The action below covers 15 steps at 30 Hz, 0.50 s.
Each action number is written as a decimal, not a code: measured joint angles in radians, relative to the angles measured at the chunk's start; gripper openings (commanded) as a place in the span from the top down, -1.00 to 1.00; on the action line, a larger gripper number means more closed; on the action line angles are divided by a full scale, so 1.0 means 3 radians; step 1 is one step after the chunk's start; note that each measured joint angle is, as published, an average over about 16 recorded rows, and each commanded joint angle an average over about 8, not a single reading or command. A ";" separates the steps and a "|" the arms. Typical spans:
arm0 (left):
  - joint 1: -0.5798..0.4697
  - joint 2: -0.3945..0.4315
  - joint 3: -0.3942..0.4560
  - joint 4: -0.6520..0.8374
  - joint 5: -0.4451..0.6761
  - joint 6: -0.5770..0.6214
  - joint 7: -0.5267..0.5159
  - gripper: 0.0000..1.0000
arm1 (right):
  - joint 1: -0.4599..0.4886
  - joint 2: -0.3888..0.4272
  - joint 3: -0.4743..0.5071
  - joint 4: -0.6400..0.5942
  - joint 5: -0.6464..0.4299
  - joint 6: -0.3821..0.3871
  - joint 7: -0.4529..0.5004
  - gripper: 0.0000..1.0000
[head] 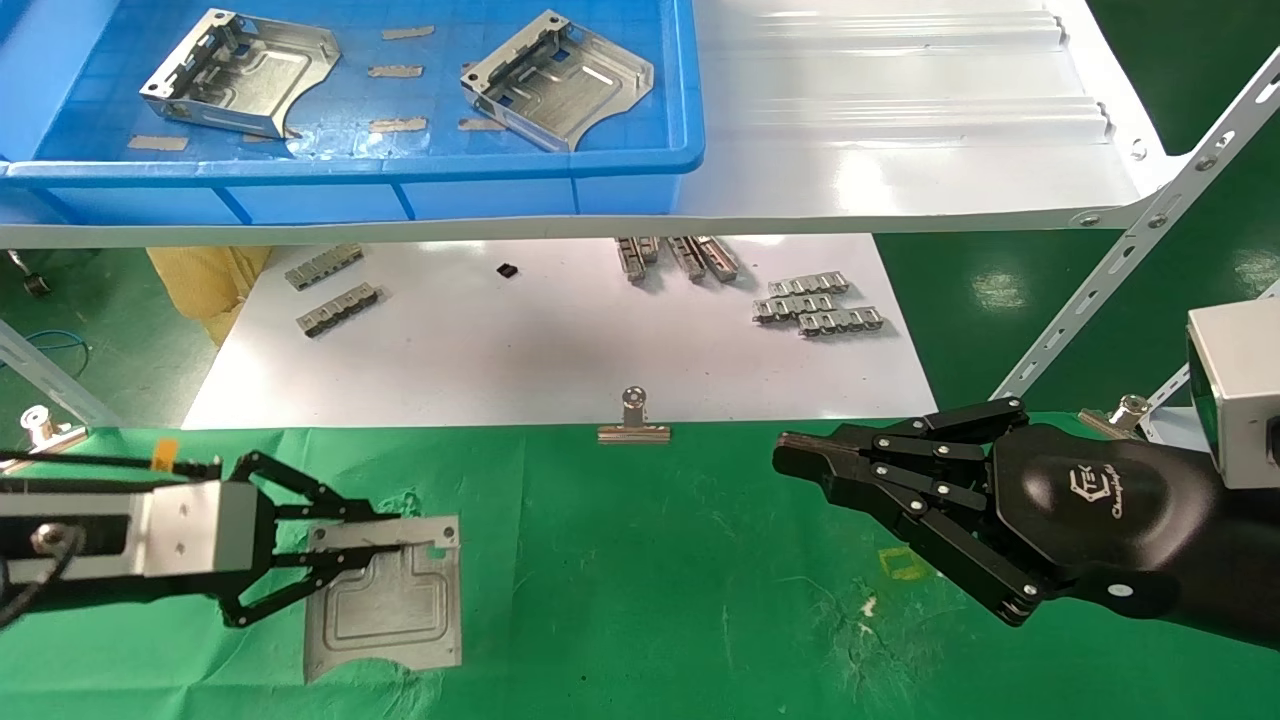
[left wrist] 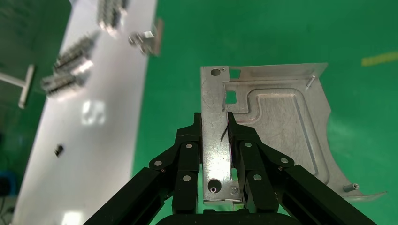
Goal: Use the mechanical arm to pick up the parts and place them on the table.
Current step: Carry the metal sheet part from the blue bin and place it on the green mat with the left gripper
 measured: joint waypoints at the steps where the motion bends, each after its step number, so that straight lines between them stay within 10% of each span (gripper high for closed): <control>1: 0.0032 -0.0007 0.0008 -0.0026 0.0030 -0.0039 0.0007 1.00 | 0.0000 0.0000 0.0000 0.0000 0.0000 0.0000 0.0000 1.00; 15: 0.0222 0.0008 0.0105 -0.0055 0.0346 -0.0303 0.0178 0.88 | 0.0000 0.0000 0.0000 0.0000 0.0000 0.0000 0.0000 1.00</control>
